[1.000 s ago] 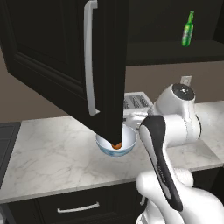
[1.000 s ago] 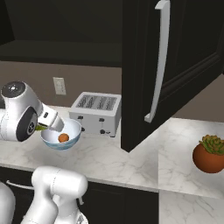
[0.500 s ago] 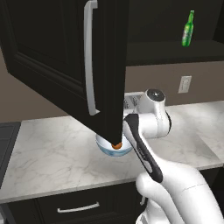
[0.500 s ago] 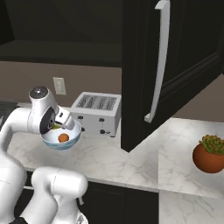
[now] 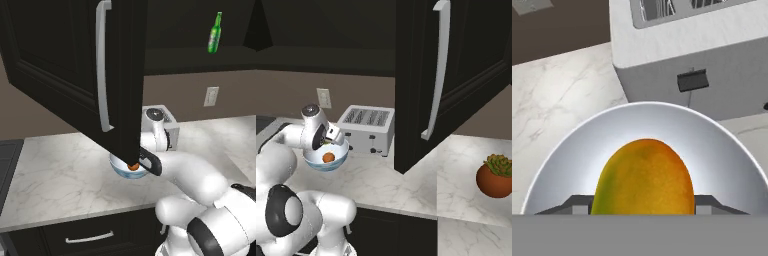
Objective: Open the cabinet. Pick the tangerine and mango from the cabinet and place them into the bowl. Then close the cabinet.
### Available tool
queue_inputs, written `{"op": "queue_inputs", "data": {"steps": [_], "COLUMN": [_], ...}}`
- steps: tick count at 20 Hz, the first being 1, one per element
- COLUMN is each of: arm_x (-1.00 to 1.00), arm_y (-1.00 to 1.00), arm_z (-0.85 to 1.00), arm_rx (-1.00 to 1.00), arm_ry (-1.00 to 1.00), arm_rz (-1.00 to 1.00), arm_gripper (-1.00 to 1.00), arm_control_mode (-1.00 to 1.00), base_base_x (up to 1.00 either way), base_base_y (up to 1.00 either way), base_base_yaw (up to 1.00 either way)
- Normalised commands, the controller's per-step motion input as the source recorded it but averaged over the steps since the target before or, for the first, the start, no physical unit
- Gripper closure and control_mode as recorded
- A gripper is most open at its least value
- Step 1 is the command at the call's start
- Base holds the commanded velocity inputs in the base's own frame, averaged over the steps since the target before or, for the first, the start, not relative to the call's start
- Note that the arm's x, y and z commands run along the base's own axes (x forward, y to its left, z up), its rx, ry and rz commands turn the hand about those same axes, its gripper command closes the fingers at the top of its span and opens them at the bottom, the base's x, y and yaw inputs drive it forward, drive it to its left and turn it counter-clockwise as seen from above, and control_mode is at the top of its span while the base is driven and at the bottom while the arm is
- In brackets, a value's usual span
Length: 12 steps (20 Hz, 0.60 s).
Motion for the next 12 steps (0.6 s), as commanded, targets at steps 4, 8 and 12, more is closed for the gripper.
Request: {"op": "queue_inputs", "data": {"steps": [4,8,12], "arm_x": [0.59,0.40,0.49], "arm_y": [0.13,0.06,0.22], "arm_z": [-0.54,-0.57,-0.29], "arm_rx": [-0.03,-0.02,-0.01], "arm_ry": [0.08,0.04,0.00], "arm_rz": [0.00,0.00,0.00], "arm_gripper": [1.00,1.00,-1.00], "arm_control_mode": [-1.00,-1.00,-1.00], "base_base_x": [0.00,0.00,0.00], "base_base_y": [0.00,0.00,0.00], "base_base_yaw": [0.00,0.00,0.00]}}
